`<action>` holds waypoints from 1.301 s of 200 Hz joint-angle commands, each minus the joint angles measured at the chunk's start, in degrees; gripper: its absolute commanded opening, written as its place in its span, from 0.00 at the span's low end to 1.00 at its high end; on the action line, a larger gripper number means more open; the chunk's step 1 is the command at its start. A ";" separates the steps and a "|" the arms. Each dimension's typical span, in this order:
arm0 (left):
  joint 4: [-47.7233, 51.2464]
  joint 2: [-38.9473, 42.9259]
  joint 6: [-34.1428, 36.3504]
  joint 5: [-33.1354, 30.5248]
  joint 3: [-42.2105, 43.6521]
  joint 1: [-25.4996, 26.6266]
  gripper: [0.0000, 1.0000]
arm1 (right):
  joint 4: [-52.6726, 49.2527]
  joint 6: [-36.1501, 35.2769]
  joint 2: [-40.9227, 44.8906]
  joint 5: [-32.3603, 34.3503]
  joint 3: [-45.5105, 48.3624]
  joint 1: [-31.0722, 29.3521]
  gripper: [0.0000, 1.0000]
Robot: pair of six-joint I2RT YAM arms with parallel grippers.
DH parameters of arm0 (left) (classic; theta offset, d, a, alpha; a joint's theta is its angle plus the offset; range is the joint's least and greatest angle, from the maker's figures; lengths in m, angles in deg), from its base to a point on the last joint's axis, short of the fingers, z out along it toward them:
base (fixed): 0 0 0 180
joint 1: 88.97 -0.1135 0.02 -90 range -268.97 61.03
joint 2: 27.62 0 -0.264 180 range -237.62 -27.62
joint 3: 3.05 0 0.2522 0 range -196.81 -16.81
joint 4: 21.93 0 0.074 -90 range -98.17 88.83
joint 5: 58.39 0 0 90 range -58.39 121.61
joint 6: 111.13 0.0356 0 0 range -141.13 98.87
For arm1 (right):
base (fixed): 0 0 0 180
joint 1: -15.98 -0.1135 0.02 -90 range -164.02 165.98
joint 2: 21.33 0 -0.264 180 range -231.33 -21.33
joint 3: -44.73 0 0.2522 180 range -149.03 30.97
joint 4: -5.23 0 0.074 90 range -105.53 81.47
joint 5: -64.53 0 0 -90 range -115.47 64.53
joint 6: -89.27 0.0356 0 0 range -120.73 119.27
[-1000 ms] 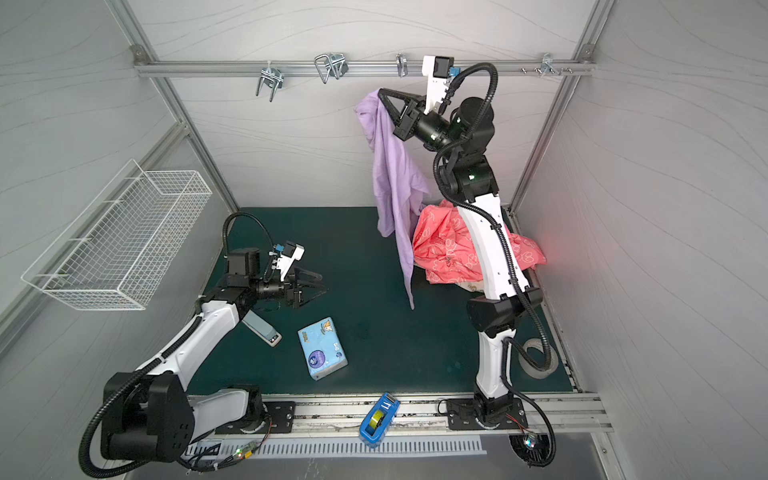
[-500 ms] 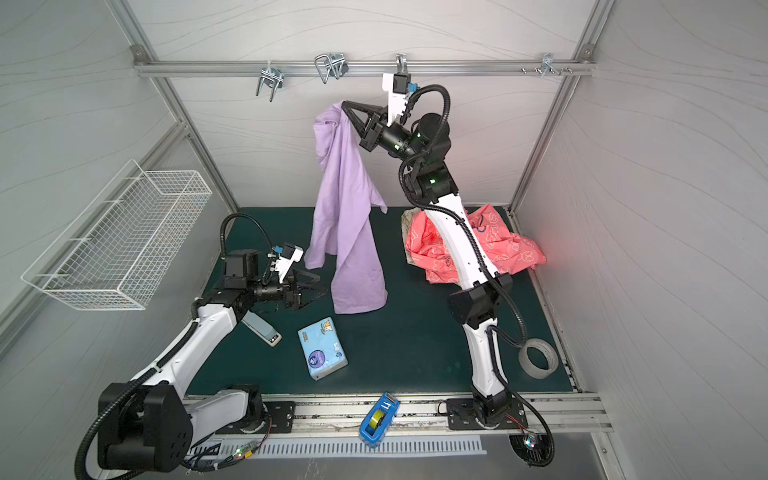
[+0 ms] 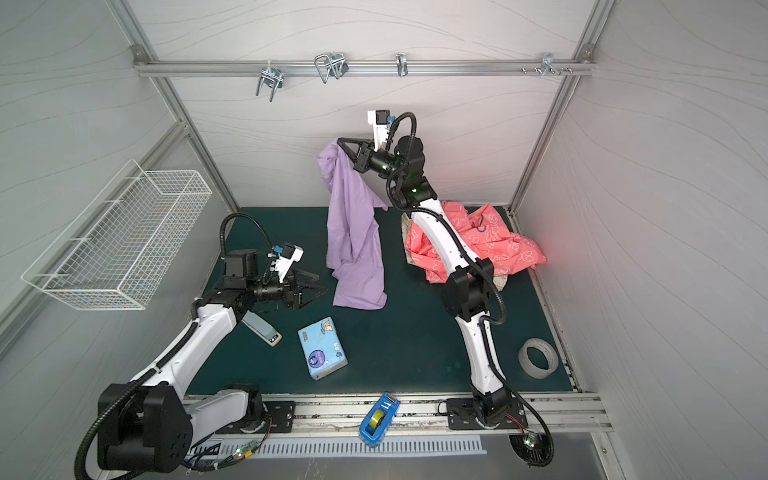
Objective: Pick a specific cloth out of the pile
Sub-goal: 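Lower the lavender cloth onto the open table beside the pile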
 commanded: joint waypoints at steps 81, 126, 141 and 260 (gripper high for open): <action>-4.29 2.72 -1.56 0.96 1.76 0.50 0.90 | -31.18 -14.45 21.15 2.20 29.45 -2.34 0.00; -4.35 1.79 -1.76 0.43 1.75 0.50 0.90 | -40.62 -17.91 21.77 6.33 38.72 -0.25 0.00; -4.53 1.82 -1.75 0.33 1.82 0.50 0.90 | -43.95 -19.20 19.92 7.11 40.05 -0.08 0.00; -4.71 0.33 -1.68 -0.16 1.65 0.51 0.90 | -52.84 -24.28 -1.52 19.06 26.96 -1.62 0.44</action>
